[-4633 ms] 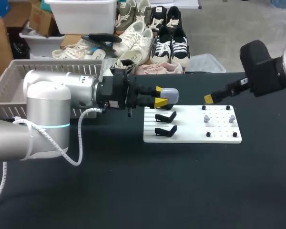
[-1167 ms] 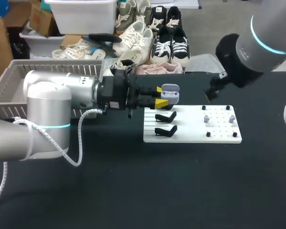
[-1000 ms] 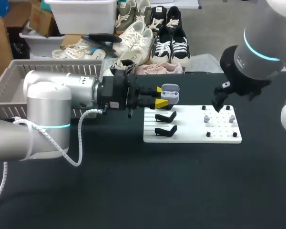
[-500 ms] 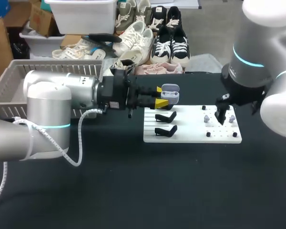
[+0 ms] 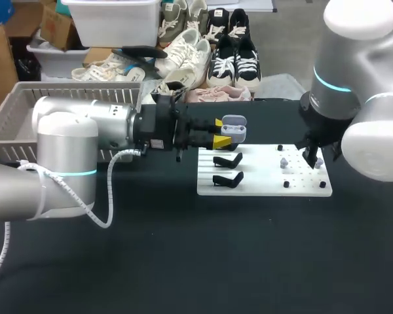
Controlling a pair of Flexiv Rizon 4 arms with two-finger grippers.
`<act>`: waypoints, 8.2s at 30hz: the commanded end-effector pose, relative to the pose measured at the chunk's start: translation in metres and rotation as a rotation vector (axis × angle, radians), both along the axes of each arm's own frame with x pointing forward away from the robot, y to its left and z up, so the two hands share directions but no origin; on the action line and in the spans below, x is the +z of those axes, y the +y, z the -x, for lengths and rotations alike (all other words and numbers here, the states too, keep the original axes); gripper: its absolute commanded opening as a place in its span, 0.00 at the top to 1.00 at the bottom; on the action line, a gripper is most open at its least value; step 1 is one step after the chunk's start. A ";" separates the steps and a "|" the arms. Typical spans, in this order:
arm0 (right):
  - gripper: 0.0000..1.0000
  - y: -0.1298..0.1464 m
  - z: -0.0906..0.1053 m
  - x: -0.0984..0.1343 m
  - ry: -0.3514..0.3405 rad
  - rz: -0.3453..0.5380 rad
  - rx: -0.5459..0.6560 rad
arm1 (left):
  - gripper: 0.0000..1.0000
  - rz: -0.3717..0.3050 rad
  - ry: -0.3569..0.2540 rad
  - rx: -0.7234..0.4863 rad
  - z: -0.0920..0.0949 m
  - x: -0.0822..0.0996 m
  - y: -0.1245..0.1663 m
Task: Pick up each earbud case from the left stands, insert the matching earbuds, close the lid, and place the case in the box.
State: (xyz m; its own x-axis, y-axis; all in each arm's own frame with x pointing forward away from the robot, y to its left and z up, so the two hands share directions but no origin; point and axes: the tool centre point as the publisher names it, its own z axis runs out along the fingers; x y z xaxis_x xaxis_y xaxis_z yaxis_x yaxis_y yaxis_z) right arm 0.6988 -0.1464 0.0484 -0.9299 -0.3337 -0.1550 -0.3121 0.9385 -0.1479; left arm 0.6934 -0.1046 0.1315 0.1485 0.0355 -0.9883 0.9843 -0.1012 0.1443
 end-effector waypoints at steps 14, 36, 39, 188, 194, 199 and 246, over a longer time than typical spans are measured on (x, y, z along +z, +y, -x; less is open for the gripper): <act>0.55 -0.007 -0.010 -0.018 -0.038 0.055 0.009 | 1.00 0.001 -0.001 0.002 0.000 -0.001 0.000; 0.63 -0.008 -0.015 -0.024 -0.039 0.084 0.020 | 1.00 0.001 -0.001 0.002 0.000 -0.001 0.000; 0.65 -0.008 -0.016 -0.025 -0.039 0.087 0.021 | 1.00 0.001 -0.001 0.002 0.000 -0.001 0.000; 1.00 0.194 0.037 0.152 0.024 -0.051 -0.692 | 1.00 0.001 -0.001 0.002 0.000 -0.001 0.000; 1.00 0.198 0.029 0.151 0.040 -0.014 -0.696 | 1.00 0.001 -0.001 0.002 0.000 -0.001 0.000; 1.00 0.199 0.025 0.149 0.055 0.008 -0.705 | 1.00 0.001 -0.001 0.002 0.000 -0.001 0.000; 1.00 0.193 0.017 0.124 0.095 0.015 -0.722 | 1.00 0.001 -0.001 0.002 0.000 -0.001 0.000</act>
